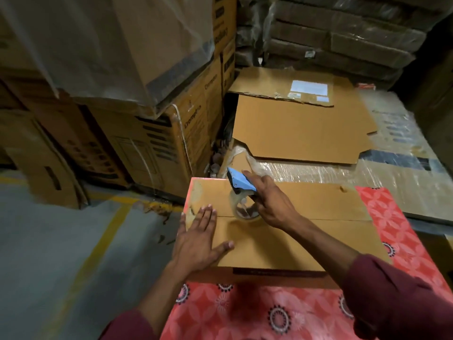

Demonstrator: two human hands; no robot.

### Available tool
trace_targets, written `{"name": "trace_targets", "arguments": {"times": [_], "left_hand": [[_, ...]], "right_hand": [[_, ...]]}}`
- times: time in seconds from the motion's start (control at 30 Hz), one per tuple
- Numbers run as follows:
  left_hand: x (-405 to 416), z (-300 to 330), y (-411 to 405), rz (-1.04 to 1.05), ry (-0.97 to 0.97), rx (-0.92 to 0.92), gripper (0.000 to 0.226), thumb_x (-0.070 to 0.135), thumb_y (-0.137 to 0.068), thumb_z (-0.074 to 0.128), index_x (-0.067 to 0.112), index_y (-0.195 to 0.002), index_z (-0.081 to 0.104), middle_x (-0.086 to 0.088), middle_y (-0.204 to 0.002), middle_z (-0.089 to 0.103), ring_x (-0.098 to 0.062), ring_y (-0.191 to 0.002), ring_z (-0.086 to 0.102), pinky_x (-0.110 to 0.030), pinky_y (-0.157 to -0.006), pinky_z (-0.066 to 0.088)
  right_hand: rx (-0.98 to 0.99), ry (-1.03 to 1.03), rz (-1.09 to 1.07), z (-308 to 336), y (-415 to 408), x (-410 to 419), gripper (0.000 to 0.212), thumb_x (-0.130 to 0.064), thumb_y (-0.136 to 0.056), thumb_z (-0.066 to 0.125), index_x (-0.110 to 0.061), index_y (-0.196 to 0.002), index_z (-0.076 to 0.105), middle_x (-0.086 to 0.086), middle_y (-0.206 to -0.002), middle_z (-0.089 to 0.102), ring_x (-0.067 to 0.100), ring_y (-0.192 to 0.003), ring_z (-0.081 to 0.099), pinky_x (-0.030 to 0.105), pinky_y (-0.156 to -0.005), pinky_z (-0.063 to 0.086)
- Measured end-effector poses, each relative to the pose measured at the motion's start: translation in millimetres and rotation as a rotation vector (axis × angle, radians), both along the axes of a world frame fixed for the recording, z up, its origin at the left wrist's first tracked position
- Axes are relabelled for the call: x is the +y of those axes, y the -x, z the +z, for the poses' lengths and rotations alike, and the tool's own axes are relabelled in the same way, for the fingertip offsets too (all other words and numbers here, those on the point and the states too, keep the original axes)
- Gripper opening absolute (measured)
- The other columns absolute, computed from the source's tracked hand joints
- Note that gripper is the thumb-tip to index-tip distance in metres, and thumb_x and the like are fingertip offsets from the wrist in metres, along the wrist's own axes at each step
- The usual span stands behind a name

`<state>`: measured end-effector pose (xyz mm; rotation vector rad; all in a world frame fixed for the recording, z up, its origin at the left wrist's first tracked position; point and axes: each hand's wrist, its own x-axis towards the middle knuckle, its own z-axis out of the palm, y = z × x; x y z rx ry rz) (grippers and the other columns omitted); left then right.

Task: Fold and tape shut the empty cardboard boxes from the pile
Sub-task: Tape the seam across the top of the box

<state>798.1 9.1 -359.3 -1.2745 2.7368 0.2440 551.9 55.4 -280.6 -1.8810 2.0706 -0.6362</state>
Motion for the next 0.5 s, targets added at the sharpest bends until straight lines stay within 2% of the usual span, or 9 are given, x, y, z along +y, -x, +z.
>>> {"name": "trace_targets", "arguments": {"times": [0.2, 0.27, 0.3, 0.33, 0.37, 0.4, 0.43, 0.47, 0.5], "left_hand": [[-3.1, 1.9, 0.1, 0.029, -0.023, 0.056, 0.111, 0.094, -0.086, 0.008, 0.019, -0.167, -0.001, 0.005, -0.172, -0.013, -0.011, -0.159, -0.015, -0.057, -0.121, -0.021], [-5.0, 8.9, 4.0, 0.139, -0.145, 0.303, 0.104, 0.091, -0.088, 0.017, 0.024, -0.166, 0.016, 0.014, -0.168, 0.003, -0.008, -0.158, -0.003, -0.052, -0.121, -0.019], [-6.5, 12.5, 6.3, 0.229, -0.187, 0.501, 0.097, 0.089, -0.088, 0.023, 0.028, -0.163, 0.029, 0.017, -0.163, 0.017, -0.008, -0.157, 0.009, -0.051, -0.124, -0.01], [-8.7, 16.6, 9.7, 0.332, -0.205, 0.688, 0.087, 0.086, -0.09, 0.031, 0.03, -0.156, 0.045, 0.015, -0.159, 0.033, -0.01, -0.153, 0.028, -0.05, -0.128, 0.009], [-12.1, 21.7, 13.9, 0.443, -0.239, 0.863, 0.075, 0.081, -0.092, 0.039, 0.03, -0.144, 0.06, 0.008, -0.151, 0.054, -0.014, -0.139, 0.051, -0.046, -0.118, 0.038], [-16.0, 29.5, 19.8, 0.556, -0.348, 1.032, 0.062, 0.074, -0.096, 0.047, 0.027, -0.128, 0.072, -0.001, -0.135, 0.069, -0.016, -0.115, 0.067, -0.039, -0.092, 0.056], [-20.2, 37.5, 26.6, 0.674, -0.529, 1.168, 0.053, 0.067, -0.099, 0.052, 0.023, -0.116, 0.076, -0.008, -0.12, 0.075, -0.017, -0.091, 0.072, -0.035, -0.068, 0.059], [-23.3, 46.2, 33.0, 0.786, -0.742, 1.241, 0.049, 0.061, -0.101, 0.054, 0.018, -0.11, 0.075, -0.01, -0.111, 0.077, -0.017, -0.075, 0.07, -0.031, -0.052, 0.053], [-25.9, 52.4, 38.0, 0.869, -0.94, 1.236, 0.051, 0.06, -0.102, 0.054, 0.014, -0.109, 0.075, -0.01, -0.106, 0.078, -0.017, -0.067, 0.066, -0.028, -0.047, 0.046]], "right_hand": [[0.075, -0.073, -0.04, -15.0, -6.3, 4.4, 0.086, -0.014, -0.094, 0.057, -0.044, -0.162, 0.014, 0.002, -0.128, 0.039, 0.022, -0.098, 0.051, 0.042, -0.064, 0.054], [0.049, -0.065, -0.044, -15.7, -4.3, 2.9, 0.088, -0.01, -0.093, 0.056, -0.046, -0.162, 0.015, 0.002, -0.126, 0.039, 0.022, -0.097, 0.052, 0.042, -0.064, 0.053], [0.045, -0.062, -0.04, -16.3, -2.9, 2.2, 0.089, -0.009, -0.092, 0.056, -0.046, -0.162, 0.015, 0.001, -0.125, 0.039, 0.021, -0.096, 0.051, 0.041, -0.063, 0.053], [0.047, -0.066, -0.038, -16.4, -2.7, 2.1, 0.09, -0.008, -0.092, 0.057, -0.047, -0.162, 0.014, 0.001, -0.125, 0.039, 0.021, -0.095, 0.051, 0.041, -0.063, 0.053], [0.052, -0.074, -0.035, -17.0, -3.1, 2.3, 0.092, -0.008, -0.091, 0.057, -0.047, -0.161, 0.014, 0.002, -0.125, 0.038, 0.02, -0.094, 0.05, 0.041, -0.064, 0.054], [0.059, -0.08, -0.032, -18.0, -4.2, 2.7, 0.092, -0.009, -0.091, 0.058, -0.048, -0.161, 0.013, 0.001, -0.125, 0.037, 0.02, -0.095, 0.05, 0.042, -0.064, 0.055], [0.064, -0.082, -0.027, -19.2, -5.8, 3.0, 0.092, -0.01, -0.091, 0.059, -0.049, -0.161, 0.011, 0.001, -0.126, 0.036, 0.02, -0.095, 0.049, 0.042, -0.065, 0.056], [0.07, -0.077, -0.019, -19.9, -6.9, 3.1, 0.092, -0.012, -0.092, 0.059, -0.05, -0.16, 0.011, 0.001, -0.125, 0.036, 0.019, -0.096, 0.049, 0.043, -0.066, 0.056], [0.072, -0.069, -0.01, -19.6, -7.1, 2.5, 0.09, -0.013, -0.093, 0.059, -0.049, -0.16, 0.011, 0.001, -0.126, 0.036, 0.019, -0.097, 0.049, 0.043, -0.068, 0.056]]}}
